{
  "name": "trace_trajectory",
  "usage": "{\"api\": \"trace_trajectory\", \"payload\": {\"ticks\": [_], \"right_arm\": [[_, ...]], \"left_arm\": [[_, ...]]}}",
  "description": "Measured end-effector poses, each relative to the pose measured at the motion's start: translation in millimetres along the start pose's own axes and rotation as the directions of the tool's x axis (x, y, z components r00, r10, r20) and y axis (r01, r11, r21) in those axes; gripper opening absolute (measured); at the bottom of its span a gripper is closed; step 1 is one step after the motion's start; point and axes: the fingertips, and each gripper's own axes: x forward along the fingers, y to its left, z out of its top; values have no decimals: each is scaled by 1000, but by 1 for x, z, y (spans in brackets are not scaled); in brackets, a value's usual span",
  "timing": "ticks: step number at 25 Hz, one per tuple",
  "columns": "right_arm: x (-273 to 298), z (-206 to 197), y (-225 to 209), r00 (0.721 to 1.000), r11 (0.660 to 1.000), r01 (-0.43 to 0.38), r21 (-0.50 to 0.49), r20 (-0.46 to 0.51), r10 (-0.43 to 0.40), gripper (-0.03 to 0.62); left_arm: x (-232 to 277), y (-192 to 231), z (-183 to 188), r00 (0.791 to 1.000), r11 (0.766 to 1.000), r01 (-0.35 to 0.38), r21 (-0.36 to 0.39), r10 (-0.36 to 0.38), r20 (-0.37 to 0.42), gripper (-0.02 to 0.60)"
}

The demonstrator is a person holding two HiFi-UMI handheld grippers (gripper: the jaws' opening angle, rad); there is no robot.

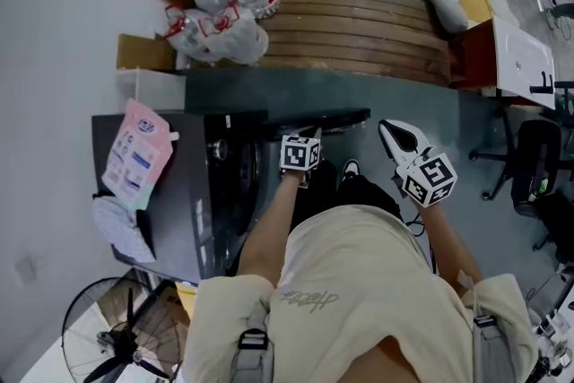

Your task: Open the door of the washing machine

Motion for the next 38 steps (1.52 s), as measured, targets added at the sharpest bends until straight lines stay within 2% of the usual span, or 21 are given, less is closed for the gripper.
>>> {"api": "trace_trajectory", "payload": {"ticks": [6, 12, 20, 24, 31, 38], "right_arm": [[15, 5, 10, 1000, 999, 27, -37, -10, -27, 2], [32, 13, 19, 1000, 997, 19, -70, -24, -20, 2], [55, 30, 14, 998, 995, -41, -92, -56, 36, 2], [73, 37, 0, 992, 991, -99, -94, -85, 91, 2], [124, 63, -26, 964, 964, -242, -108, -137, 226, 2], [170, 108, -53, 937, 928, -340, -152, -137, 321, 2]], "left_arm": [[1, 21, 22, 1000, 1000, 4, 5, -4, 18, 18], [-1, 40, 44, 998, 1000, 6, -18, -5, 56, 18], [-4, 60, 66, 994, 997, -33, -75, 40, 98, 18], [-4, 67, 78, 992, 992, -63, -109, 75, 105, 18], [-4, 92, 101, 977, 963, -156, -218, 182, 107, 18], [-3, 117, 118, 952, 912, -251, -325, 293, 87, 18]]}}
